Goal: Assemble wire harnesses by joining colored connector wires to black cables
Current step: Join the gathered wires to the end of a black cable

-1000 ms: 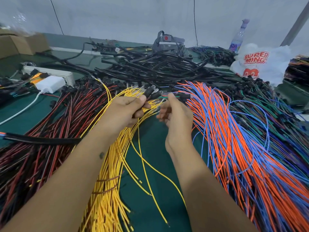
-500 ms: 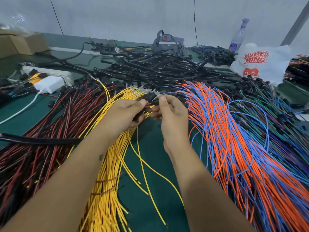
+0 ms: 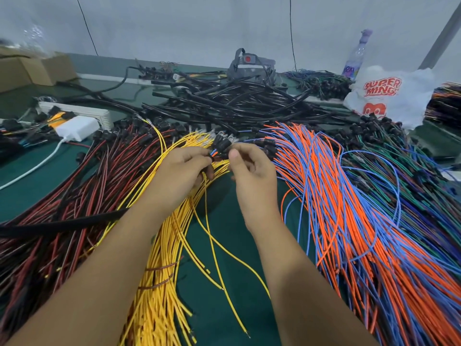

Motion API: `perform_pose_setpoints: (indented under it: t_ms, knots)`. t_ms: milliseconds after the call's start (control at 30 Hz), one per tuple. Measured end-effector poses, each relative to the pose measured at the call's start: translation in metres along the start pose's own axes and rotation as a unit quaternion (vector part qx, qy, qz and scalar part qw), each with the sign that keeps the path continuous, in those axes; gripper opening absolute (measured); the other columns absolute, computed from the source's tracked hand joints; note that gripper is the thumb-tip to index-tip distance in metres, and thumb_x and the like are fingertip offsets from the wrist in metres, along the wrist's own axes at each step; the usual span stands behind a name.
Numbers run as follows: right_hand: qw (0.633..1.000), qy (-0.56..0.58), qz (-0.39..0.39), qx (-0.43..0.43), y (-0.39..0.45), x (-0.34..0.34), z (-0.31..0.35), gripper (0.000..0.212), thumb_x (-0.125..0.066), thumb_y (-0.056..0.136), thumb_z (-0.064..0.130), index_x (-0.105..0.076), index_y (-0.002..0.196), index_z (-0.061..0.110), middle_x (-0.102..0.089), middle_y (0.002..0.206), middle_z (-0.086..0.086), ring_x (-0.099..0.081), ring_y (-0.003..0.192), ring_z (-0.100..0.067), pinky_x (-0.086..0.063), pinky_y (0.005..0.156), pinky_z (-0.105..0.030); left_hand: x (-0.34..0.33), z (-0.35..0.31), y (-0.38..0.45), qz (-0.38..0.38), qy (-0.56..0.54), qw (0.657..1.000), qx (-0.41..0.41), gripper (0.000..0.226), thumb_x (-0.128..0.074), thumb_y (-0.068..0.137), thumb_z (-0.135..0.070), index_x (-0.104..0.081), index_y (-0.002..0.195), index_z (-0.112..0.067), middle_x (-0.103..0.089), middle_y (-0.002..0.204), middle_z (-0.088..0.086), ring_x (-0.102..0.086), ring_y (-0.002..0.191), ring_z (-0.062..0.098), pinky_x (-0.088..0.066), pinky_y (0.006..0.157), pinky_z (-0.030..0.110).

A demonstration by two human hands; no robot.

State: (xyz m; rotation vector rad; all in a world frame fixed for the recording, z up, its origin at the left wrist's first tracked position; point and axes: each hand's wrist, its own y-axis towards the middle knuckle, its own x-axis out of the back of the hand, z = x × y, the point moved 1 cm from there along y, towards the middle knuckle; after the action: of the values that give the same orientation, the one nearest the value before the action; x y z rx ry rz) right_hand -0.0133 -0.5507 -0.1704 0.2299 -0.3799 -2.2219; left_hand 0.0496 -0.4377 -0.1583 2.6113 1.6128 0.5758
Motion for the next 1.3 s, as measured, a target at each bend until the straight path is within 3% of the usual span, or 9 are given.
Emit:
perform_pose_setpoints:
  t_ms: [100, 200, 567, 667, 800, 1033, 1167, 1233, 1300]
  knots:
    - [0.998, 0.056, -0.037, -0.016, 0.002, 0.002, 0.000, 0.005, -0.062, 0.093, 0.015, -0.065, 0.092, 0.020, -0.066, 0.101, -0.013, -0.058, 0.086, -0.017, -0.047, 0.078, -0.035, -0.001, 0.001, -0.003, 0.007, 0.087, 0.995, -0.044, 0.021, -0.052, 0.091, -0.008, -0.070, 0.087, -0.018, -0.064, 0.065, -0.008, -0.053, 0.058, 0.009, -0.043, 0.062, 0.033]
    - [0.999, 0.030, -0.036, 0.010, 0.003, 0.002, -0.001, 0.011, -0.063, 0.091, 0.009, -0.066, 0.090, 0.019, -0.066, 0.100, -0.015, -0.060, 0.087, -0.021, -0.048, 0.080, -0.033, -0.003, 0.003, -0.005, -0.008, 0.164, 0.983, -0.085, 0.016, -0.054, 0.091, -0.013, -0.069, 0.096, -0.016, -0.069, 0.084, 0.000, -0.062, 0.083, 0.021, -0.050, 0.077, 0.047]
    - [0.998, -0.023, -0.015, 0.051, 0.002, -0.002, -0.006, 0.025, -0.074, 0.081, 0.007, -0.068, 0.077, 0.030, -0.068, 0.091, -0.006, -0.064, 0.091, -0.019, -0.049, 0.083, -0.026, -0.004, 0.004, -0.004, -0.043, 0.179, 0.976, -0.114, 0.019, -0.055, 0.091, -0.014, -0.069, 0.099, -0.023, -0.069, 0.088, -0.003, -0.063, 0.086, 0.018, -0.051, 0.079, 0.046]
    - [0.999, 0.044, -0.027, 0.010, 0.005, 0.000, -0.007, 0.015, -0.071, 0.085, 0.007, -0.069, 0.086, 0.022, -0.069, 0.091, -0.007, -0.064, 0.084, -0.014, -0.049, 0.077, -0.023, -0.005, 0.005, -0.003, -0.030, 0.230, 0.961, -0.151, 0.019, -0.054, 0.092, -0.020, -0.066, 0.107, -0.024, -0.069, 0.088, -0.004, -0.061, 0.080, 0.019, -0.051, 0.070, 0.044]
    - [0.997, 0.065, -0.049, 0.003, 0.009, 0.006, -0.008, 0.010, -0.066, 0.089, 0.006, -0.069, 0.097, 0.011, -0.066, 0.084, 0.002, -0.059, 0.072, 0.002, -0.045, 0.069, -0.011, -0.004, 0.005, -0.004, -0.032, 0.400, 0.891, -0.211, 0.032, -0.048, 0.096, -0.036, -0.051, 0.127, -0.042, -0.053, 0.071, -0.014, -0.045, 0.060, 0.014, -0.035, 0.050, 0.029]
    - [0.998, 0.056, -0.037, -0.022, 0.005, 0.003, -0.006, 0.014, -0.066, 0.087, 0.003, -0.065, 0.080, 0.015, -0.066, 0.085, -0.002, -0.055, 0.074, -0.005, -0.044, 0.069, -0.010, -0.009, 0.010, -0.005, -0.047, 0.380, 0.901, -0.202, 0.025, -0.058, 0.094, -0.030, -0.062, 0.118, -0.028, -0.039, 0.056, -0.017, -0.033, 0.047, 0.000, -0.020, 0.044, 0.022]
    - [0.997, 0.066, -0.004, -0.033, 0.003, 0.001, -0.002, 0.018, -0.065, 0.088, 0.004, -0.066, 0.095, 0.020, -0.063, 0.099, -0.004, -0.058, 0.077, -0.002, -0.045, 0.070, -0.014, -0.010, 0.009, -0.004, -0.071, 0.360, 0.912, -0.181, 0.028, -0.057, 0.093, -0.032, -0.061, 0.121, -0.029, -0.070, 0.085, -0.006, -0.058, 0.067, 0.017, -0.036, 0.052, 0.026]
    - [0.997, 0.053, -0.048, -0.026, 0.001, -0.004, -0.002, 0.029, -0.068, 0.086, 0.008, -0.059, 0.104, 0.030, -0.053, 0.115, -0.003, -0.060, 0.080, -0.002, -0.047, 0.073, -0.015, -0.011, 0.008, -0.002, -0.104, 0.305, 0.930, -0.177, 0.036, -0.056, 0.094, -0.030, -0.055, 0.129, -0.029, -0.069, 0.105, -0.009, -0.061, 0.085, 0.010, -0.041, 0.062, 0.026]
    - [0.985, 0.067, -0.154, -0.034, -0.003, -0.008, 0.000, 0.021, -0.069, 0.085, 0.014, -0.057, 0.098, 0.025, -0.054, 0.111, -0.007, -0.060, 0.079, -0.007, -0.052, 0.077, -0.027, -0.013, 0.006, -0.001, -0.112, 0.243, 0.949, -0.168, 0.049, -0.056, 0.092, -0.025, -0.042, 0.138, -0.033, -0.064, 0.096, -0.015, -0.056, 0.080, 0.002, -0.040, 0.058, 0.024]
